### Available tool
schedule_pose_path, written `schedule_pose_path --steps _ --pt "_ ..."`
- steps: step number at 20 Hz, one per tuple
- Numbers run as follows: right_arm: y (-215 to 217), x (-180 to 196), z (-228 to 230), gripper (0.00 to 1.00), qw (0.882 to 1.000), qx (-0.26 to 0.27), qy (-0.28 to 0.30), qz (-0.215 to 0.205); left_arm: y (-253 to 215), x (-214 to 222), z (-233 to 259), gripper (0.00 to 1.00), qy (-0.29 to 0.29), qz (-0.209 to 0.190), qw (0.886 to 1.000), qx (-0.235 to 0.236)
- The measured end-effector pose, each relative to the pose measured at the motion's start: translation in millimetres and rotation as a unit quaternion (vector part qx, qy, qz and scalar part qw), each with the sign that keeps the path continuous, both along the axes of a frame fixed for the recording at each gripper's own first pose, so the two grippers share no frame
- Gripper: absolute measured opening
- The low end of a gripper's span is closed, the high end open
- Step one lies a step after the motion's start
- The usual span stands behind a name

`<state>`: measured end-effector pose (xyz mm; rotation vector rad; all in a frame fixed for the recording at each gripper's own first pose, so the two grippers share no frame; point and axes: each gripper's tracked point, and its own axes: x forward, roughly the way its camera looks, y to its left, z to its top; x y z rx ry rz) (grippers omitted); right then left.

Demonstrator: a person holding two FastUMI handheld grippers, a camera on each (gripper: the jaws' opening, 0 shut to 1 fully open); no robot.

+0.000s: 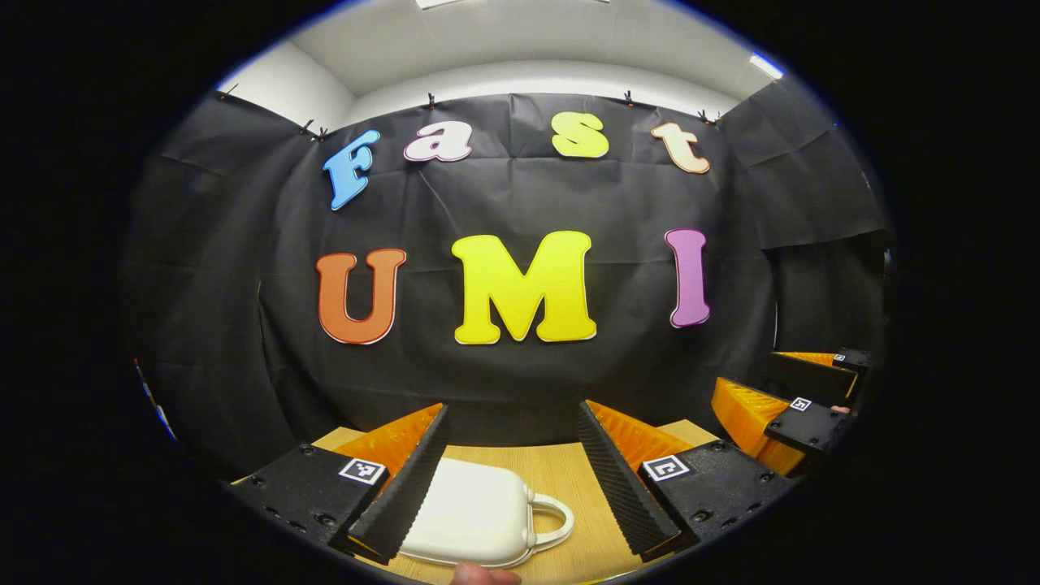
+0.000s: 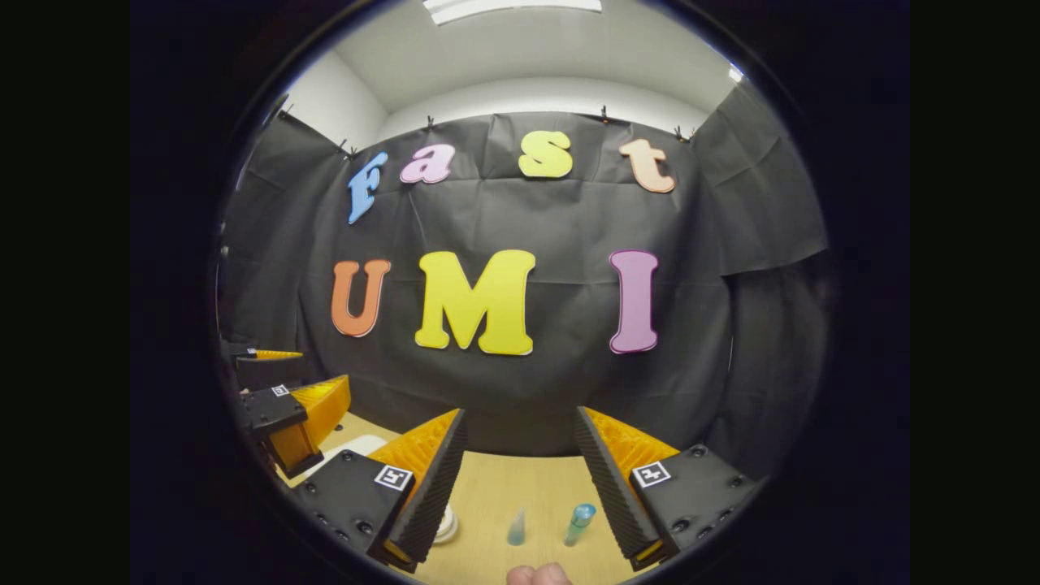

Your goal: First open the suitcase, pack the skin care products into it, and then close the suitcase.

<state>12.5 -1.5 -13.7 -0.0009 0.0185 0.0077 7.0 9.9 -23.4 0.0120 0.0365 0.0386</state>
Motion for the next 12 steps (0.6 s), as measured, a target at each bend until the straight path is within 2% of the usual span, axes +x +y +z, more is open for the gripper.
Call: schedule_pose_path --steps 8,12 --pt "-34.1 -2.2 -35.3 0.79 0.999 -0.016 0.032 -0.01 -18.2 2.7 -56.1 0.99 0.055 -0.02 0.998 0.033" --pt "-59.3 -5.5 -52.4 0.8 0.998 -0.029 0.048 -0.017 -42.3 11.0 -93.0 0.99 0.085 -0.059 0.99 0.09"
